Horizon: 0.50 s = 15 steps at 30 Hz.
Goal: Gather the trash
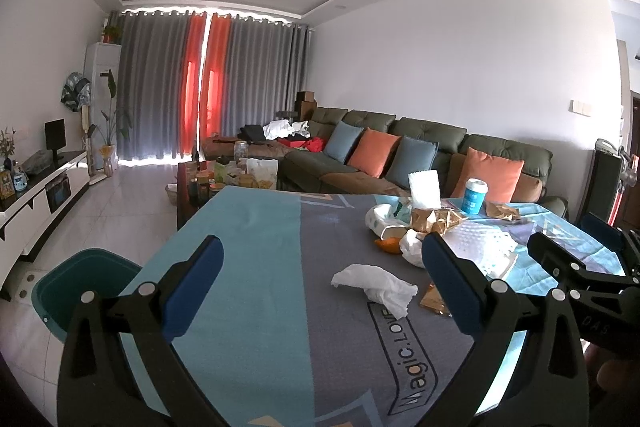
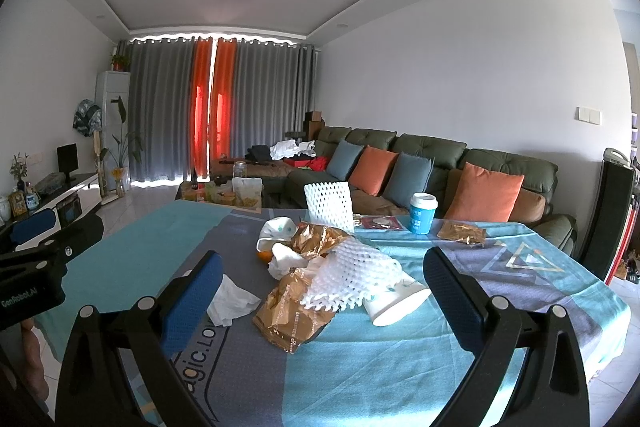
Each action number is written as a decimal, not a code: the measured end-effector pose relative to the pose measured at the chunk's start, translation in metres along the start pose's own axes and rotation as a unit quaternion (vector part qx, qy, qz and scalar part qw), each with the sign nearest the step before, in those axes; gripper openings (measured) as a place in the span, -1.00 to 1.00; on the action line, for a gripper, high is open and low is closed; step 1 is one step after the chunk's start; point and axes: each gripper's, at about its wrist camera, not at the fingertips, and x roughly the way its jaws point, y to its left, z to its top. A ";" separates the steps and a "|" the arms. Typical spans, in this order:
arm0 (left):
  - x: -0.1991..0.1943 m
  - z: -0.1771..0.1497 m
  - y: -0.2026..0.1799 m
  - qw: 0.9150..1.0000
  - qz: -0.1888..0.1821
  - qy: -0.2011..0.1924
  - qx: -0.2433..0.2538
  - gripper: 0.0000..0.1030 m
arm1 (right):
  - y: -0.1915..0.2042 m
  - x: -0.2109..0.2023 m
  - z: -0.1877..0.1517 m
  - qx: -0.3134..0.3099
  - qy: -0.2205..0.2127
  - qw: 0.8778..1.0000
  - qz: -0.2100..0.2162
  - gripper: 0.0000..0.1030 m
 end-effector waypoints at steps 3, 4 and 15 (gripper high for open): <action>-0.001 0.000 -0.001 1.000 -0.001 0.000 0.000 0.90 | 0.000 0.000 -0.001 0.000 0.001 1.000 0.000 0.88; 0.000 0.000 -0.001 1.000 -0.001 0.000 0.000 0.90 | 0.000 0.000 0.000 0.000 0.000 1.000 -0.001 0.88; 0.002 -0.001 -0.001 1.000 0.001 0.003 -0.001 0.90 | 0.000 -0.001 -0.001 0.000 0.001 1.000 0.000 0.88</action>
